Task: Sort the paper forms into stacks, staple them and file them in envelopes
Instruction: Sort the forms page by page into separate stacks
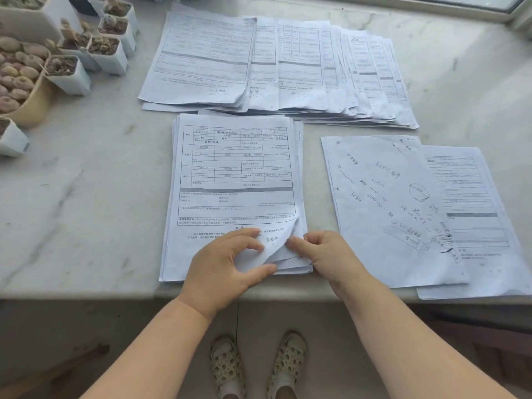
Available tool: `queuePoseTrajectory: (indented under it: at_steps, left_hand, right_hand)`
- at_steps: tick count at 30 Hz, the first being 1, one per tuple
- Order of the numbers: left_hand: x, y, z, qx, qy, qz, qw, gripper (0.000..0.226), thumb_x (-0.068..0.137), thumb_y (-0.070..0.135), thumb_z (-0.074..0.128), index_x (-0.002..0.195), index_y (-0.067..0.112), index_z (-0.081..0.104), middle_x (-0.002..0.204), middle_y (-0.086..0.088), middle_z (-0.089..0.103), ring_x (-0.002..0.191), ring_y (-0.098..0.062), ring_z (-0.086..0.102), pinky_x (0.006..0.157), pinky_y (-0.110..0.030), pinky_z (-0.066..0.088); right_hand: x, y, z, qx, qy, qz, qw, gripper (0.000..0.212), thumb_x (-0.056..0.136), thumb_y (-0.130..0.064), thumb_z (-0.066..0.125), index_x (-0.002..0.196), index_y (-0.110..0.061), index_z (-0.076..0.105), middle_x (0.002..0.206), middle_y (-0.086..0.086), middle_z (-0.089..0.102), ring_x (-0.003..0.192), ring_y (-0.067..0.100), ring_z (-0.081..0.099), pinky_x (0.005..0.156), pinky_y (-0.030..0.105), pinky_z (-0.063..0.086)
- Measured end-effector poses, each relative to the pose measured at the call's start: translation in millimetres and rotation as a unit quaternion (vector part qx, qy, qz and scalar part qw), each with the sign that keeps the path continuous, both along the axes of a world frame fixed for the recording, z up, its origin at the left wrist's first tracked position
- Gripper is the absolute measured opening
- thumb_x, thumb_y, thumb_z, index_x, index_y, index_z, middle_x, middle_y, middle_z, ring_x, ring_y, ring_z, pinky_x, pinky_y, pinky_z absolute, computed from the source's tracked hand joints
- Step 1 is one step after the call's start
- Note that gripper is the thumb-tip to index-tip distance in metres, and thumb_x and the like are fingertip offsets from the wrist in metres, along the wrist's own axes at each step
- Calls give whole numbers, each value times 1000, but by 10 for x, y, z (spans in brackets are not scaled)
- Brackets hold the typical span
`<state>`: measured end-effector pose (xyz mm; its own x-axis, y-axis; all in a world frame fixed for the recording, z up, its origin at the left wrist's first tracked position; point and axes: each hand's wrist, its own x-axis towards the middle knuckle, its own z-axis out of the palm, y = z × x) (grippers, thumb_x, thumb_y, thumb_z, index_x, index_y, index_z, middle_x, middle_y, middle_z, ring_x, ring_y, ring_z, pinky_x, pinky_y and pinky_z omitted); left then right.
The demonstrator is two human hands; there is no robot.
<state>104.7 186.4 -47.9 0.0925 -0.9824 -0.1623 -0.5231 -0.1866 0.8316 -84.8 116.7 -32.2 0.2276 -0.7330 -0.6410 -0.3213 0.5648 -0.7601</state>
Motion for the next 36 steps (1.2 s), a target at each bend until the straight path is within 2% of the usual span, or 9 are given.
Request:
queuePoseTrajectory:
  at_steps: [4, 8, 11, 15, 21, 23, 25, 28, 36]
  left_hand:
    - [23, -26, -20, -13, 2, -6, 1000, 26, 76, 56, 56, 83, 35, 71, 109, 34, 63, 106, 12, 56, 89, -14, 43]
    - [24, -39, -28, -32, 13, 4, 999, 36, 85, 50, 44, 83, 27, 71, 102, 33, 65, 95, 9, 59, 75, -13, 44]
    - [11, -5, -47, -16, 7, 0, 1000, 31, 74, 62, 54, 83, 37, 71, 111, 34, 62, 110, 15, 52, 92, -8, 38]
    - [24, 14, -29, -9, -10, -21, 1000, 40, 62, 66, 60, 90, 39, 70, 118, 34, 57, 116, 16, 48, 96, -2, 32]
    - [77, -31, -51, -8, 37, -39, 999, 41, 82, 51, 43, 101, 31, 74, 120, 26, 63, 116, 8, 53, 98, -22, 43]
    - [88, -35, -39, -11, 36, -49, 998, 43, 84, 49, 40, 104, 30, 73, 118, 27, 63, 114, 7, 54, 95, -21, 44]
    - [99, -31, -17, -18, 35, -70, 997, 36, 89, 41, 42, 105, 29, 72, 118, 27, 63, 114, 5, 55, 93, -21, 44]
    - [92, -19, 15, -36, 37, -84, 995, 31, 91, 32, 44, 106, 29, 71, 117, 32, 60, 112, 8, 54, 90, -14, 42]
    - [95, -17, 24, -19, 43, -63, 997, 30, 84, 49, 47, 100, 44, 71, 117, 29, 62, 116, 4, 55, 97, -18, 42]
  right_hand:
    - [-50, -21, 11, 24, -17, 19, 999, 44, 82, -38, 73, 74, 3, 62, 71, 13, 58, 67, 20, 52, 67, 33, 40]
    - [-159, -53, 32, 69, -59, 43, 995, 18, 92, -16, 63, 91, 0, 70, 89, 10, 70, 85, 19, 64, 90, 35, 50]
    - [-98, -40, -1, 55, -14, 27, 998, 23, 90, -21, 67, 89, 1, 69, 85, 10, 67, 82, 22, 58, 82, 37, 45]
    - [26, -13, 86, 52, 27, 14, 998, 40, 76, -34, 69, 87, 5, 67, 80, 8, 62, 78, 20, 52, 76, 33, 38]
    - [25, -74, 351, 25, 111, 22, 993, 53, 99, -55, 37, 80, -27, 77, 93, -1, 66, 85, 15, 59, 86, 29, 47]
    - [38, -124, 448, -11, 162, 40, 986, 51, 99, -54, 37, 80, -28, 77, 93, -8, 61, 86, 11, 54, 87, 28, 40]
    - [86, -188, 526, -4, 186, 81, 979, 51, 99, -53, 40, 80, -22, 77, 81, -9, 56, 78, 12, 51, 76, 26, 38]
    - [205, -269, 609, 40, 186, 88, 978, 56, 98, -54, 41, 80, -12, 74, 68, 0, 58, 56, 17, 45, 55, 25, 38]
    - [163, -424, 560, 158, 94, 29, 983, 57, 94, -58, 48, 100, -3, 66, 75, 12, 74, 54, 16, 66, 51, 23, 51]
